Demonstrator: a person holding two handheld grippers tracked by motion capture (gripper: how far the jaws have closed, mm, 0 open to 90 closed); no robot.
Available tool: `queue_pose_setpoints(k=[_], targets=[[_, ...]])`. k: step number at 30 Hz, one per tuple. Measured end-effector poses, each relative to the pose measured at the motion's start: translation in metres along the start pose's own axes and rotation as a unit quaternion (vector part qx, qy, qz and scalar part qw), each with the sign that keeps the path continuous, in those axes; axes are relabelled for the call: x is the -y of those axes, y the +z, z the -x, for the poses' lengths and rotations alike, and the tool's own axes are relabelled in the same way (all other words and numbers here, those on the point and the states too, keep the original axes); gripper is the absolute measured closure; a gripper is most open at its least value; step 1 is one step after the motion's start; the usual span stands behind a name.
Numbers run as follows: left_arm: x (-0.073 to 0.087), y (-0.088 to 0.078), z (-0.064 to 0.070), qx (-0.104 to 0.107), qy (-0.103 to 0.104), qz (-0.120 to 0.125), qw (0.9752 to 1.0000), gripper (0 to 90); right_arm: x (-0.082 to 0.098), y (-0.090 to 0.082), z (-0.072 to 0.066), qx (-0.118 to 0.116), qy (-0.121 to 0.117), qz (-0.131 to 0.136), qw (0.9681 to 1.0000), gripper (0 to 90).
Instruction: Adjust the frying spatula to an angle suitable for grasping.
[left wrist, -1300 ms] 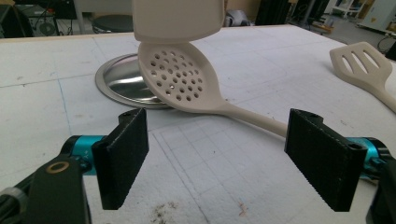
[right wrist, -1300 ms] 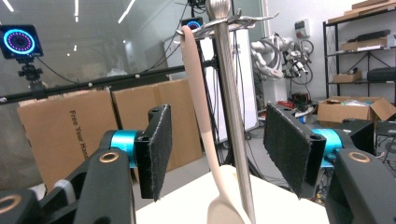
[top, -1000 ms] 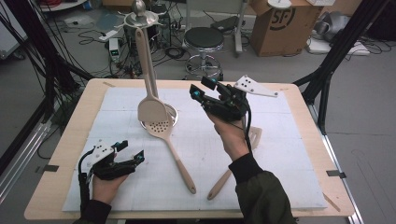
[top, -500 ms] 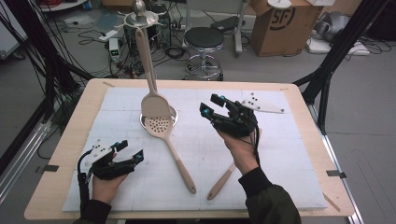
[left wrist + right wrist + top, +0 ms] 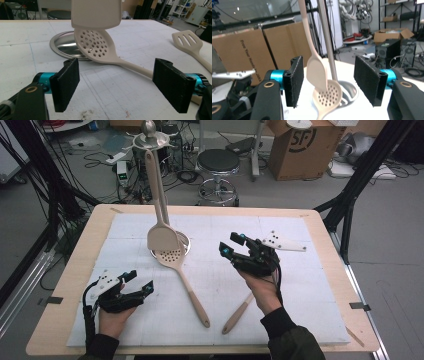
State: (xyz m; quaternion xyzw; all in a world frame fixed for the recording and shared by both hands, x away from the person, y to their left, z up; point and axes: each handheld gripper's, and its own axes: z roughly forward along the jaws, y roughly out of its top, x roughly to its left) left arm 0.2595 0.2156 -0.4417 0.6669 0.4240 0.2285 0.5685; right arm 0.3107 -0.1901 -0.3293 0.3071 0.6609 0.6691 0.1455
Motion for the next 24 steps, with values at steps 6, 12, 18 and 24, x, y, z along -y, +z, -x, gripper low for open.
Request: queue_pose_setpoints(k=[6,12,18,24], targets=[[0.0,-0.002,-0.002,0.004,-0.009,0.004,0.9999,22.5,0.011,-0.005,0.002,0.007,0.011,-0.017,0.9998,38.4],[0.0,-0.003,-0.002,0.005,-0.009,0.008,0.9999,22.5,0.012,-0.008,0.0,0.007,-0.004,-0.027,0.9996,38.4],[0.0,-0.004,-0.003,0.013,-0.013,0.016,0.9997,22.6,0.027,-0.019,0.008,-0.002,-0.004,-0.031,0.9995,38.3],[-0.001,-0.004,0.0,0.019,-0.007,0.02,0.9996,22.5,0.04,-0.031,0.015,0.002,-0.008,-0.042,0.9991,37.8]])
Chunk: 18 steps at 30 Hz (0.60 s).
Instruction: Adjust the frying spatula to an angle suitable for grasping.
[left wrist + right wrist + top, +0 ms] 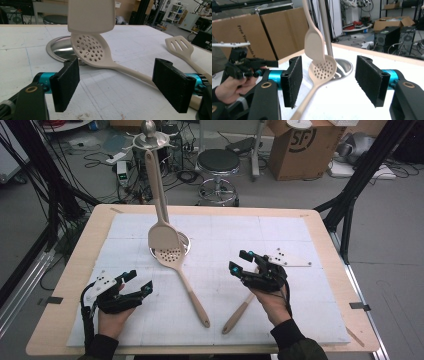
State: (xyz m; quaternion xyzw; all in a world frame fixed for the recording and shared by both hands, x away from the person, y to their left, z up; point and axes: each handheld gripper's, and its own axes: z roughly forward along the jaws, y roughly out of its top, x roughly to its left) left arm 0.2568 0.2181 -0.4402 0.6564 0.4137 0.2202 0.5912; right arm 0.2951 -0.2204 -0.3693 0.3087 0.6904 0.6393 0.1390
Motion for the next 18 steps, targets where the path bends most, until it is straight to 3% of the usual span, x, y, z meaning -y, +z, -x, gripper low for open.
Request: queue_pose_setpoints(k=[13,18], targets=[[0.0,0.001,0.002,0.001,0.004,-0.004,1.0,22.6,0.027,-0.024,0.009,0.014,0.015,-0.025,0.9995,37.4],[0.0,0.001,0.003,0.006,0.006,-0.002,1.0,22.5,0.034,-0.027,0.011,0.022,0.006,-0.044,0.9988,37.4]])
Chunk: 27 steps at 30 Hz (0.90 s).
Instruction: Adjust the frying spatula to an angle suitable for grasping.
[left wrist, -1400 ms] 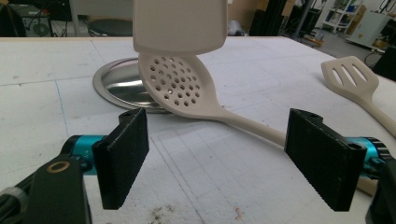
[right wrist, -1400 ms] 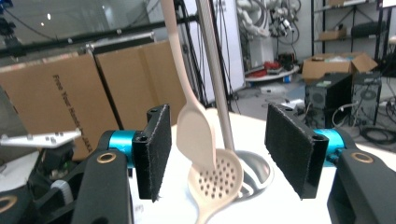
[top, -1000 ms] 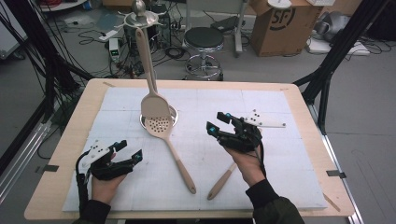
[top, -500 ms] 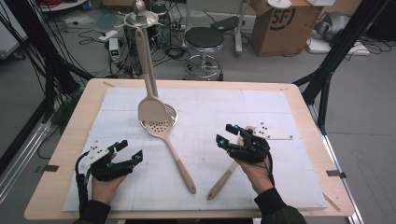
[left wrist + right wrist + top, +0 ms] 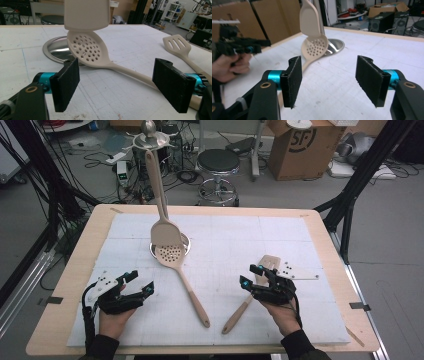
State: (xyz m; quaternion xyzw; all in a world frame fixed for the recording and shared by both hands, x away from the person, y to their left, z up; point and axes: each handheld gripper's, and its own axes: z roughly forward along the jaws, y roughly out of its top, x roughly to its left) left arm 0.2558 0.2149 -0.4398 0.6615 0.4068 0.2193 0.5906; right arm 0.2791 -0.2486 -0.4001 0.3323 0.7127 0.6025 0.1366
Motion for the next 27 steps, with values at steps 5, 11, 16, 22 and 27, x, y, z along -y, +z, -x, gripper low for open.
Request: queue_pose_setpoints(k=[5,11,16,22,27], targets=[[0.0,0.0,0.0,0.0,0.0,-0.001,1.0,22.5,0.01,-0.003,0.0,0.003,-0.003,-0.012,0.9999,37.4],[0.0,0.0,0.001,0.004,-0.003,-0.002,1.0,22.5,0.019,-0.004,-0.001,0.005,0.005,-0.014,0.9999,38.1],[0.001,0.0,0.001,0.002,-0.002,-0.002,1.0,22.5,0.023,-0.005,-0.001,0.002,0.009,-0.019,0.9998,39.8],[0.001,0.0,0.001,0.002,-0.002,-0.003,1.0,22.5,0.03,-0.008,-0.001,0.009,0.011,-0.038,0.9992,39.5],[0.001,0.0,0.002,0.003,0.0,-0.005,1.0,22.5,0.031,-0.012,-0.001,0.01,0.013,-0.039,0.9991,40.0]])
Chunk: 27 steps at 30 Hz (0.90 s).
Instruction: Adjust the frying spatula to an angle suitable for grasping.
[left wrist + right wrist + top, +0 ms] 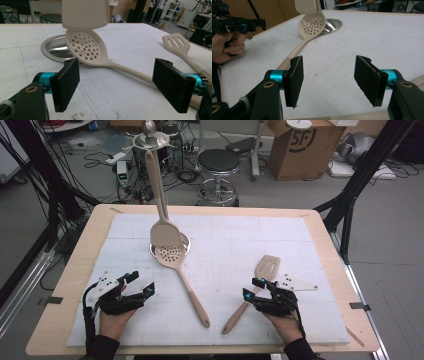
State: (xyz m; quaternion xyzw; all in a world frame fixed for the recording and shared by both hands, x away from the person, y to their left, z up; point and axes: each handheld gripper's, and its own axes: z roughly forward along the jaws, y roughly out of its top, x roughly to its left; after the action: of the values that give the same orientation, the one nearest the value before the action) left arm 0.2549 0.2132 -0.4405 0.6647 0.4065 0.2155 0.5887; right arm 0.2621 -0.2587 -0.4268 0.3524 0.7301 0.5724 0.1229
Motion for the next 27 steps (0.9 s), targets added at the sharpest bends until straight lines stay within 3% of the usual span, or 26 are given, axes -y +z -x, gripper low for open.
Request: queue_pose_setpoints(k=[3,16,27], targets=[[0.0,0.0,0.0002,-0.001,0.0,0.001,1.0,22.5,-0.0004,0.0005,-0.0007,0.0,0.0,0.0,1.0,42.0],[-0.0001,-0.0004,0.0003,-0.004,0.002,0.0,1.0,22.5,0.0028,0.0033,-0.0017,-0.029,-0.005,-0.045,0.9986,81.6],[0.0,-0.0004,0.0008,-0.004,0.003,0.0,1.0,22.5,0.0038,0.0003,0.0018,-0.037,0.002,-0.047,0.9982,89.1]])
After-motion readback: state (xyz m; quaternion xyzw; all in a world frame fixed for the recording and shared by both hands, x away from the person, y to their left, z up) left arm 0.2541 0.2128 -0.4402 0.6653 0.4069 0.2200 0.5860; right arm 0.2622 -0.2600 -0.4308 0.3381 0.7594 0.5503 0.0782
